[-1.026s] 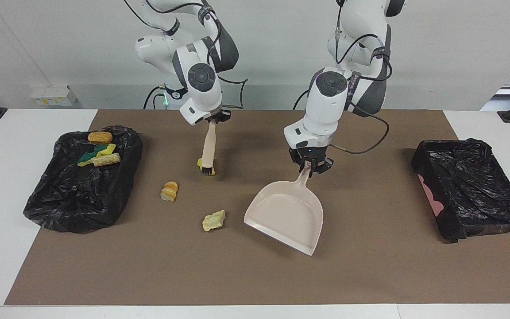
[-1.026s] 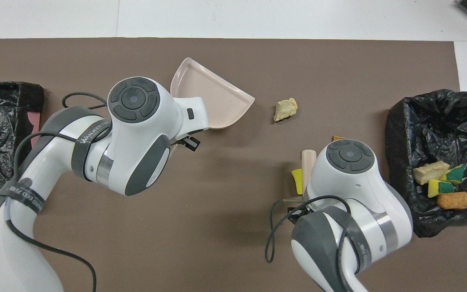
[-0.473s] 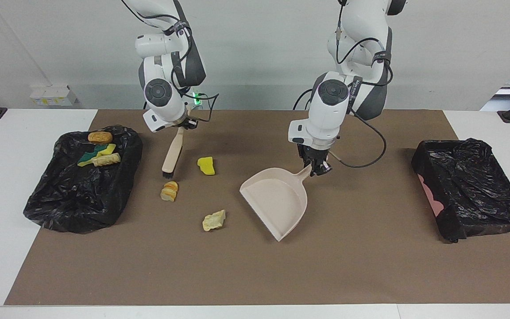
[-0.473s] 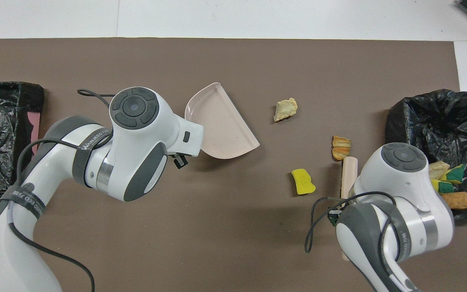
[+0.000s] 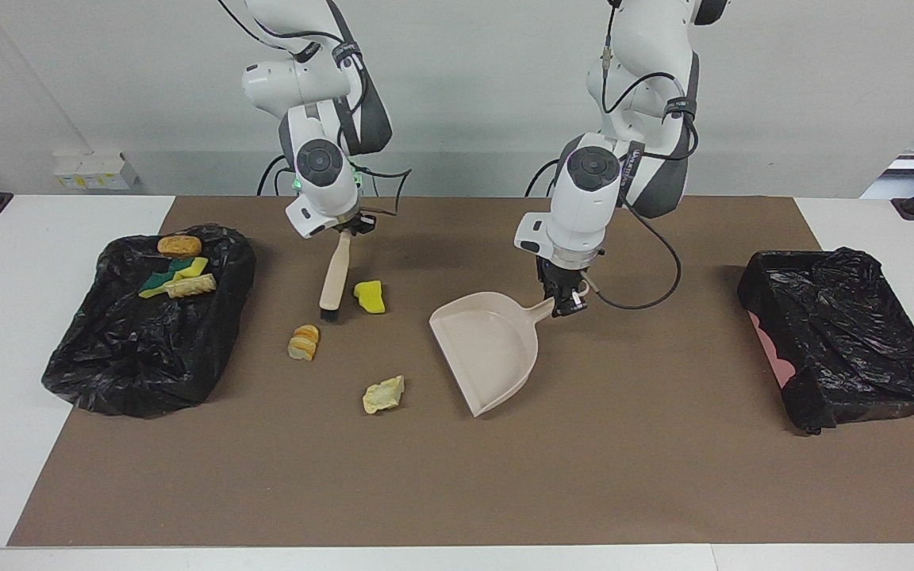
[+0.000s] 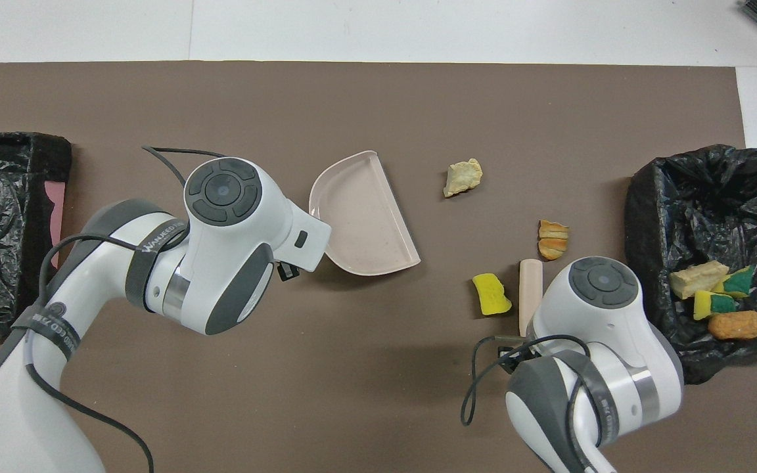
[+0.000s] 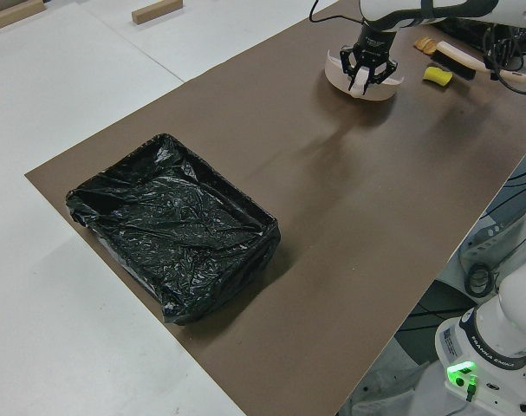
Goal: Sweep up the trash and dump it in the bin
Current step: 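Sweep the yellow sponge into the dustpan with the brush in the right gripper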
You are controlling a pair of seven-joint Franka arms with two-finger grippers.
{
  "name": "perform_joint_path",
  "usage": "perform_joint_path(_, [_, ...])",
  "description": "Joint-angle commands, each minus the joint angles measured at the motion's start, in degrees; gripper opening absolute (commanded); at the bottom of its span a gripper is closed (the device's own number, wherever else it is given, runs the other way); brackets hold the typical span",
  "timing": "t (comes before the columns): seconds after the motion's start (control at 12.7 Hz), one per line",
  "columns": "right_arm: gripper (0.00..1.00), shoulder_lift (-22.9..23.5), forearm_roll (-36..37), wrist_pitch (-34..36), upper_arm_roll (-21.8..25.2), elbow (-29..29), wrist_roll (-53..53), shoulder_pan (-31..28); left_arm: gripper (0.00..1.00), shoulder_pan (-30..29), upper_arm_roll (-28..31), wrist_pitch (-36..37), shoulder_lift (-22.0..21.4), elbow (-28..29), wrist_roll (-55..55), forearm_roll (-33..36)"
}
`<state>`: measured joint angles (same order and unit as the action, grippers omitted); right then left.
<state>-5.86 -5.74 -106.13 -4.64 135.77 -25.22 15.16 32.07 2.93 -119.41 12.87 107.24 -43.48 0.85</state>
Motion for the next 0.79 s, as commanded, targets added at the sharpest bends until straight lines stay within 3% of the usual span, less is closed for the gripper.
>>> perform_joint_path(0.0, [0.00,1.89,-2.52,-1.01,-0.11,-1.73,0.61,3.01,0.00,0.97,0.58,-1.35,-3.54,5.25,-0.99,1.96])
perform_joint_path(0.47, [0.00,12.26,-9.89,-4.79,-0.28,-13.05,-3.69,12.68,0.00,3.61,0.50,-1.70,-7.85,12.02,-0.81,6.79])
perform_joint_path(0.71, [0.00,14.55,-12.00,-3.57,-0.46,-18.24,-0.63,13.93,0.00,3.26,0.50,-1.79,-8.47,13.26,-0.90,6.88])
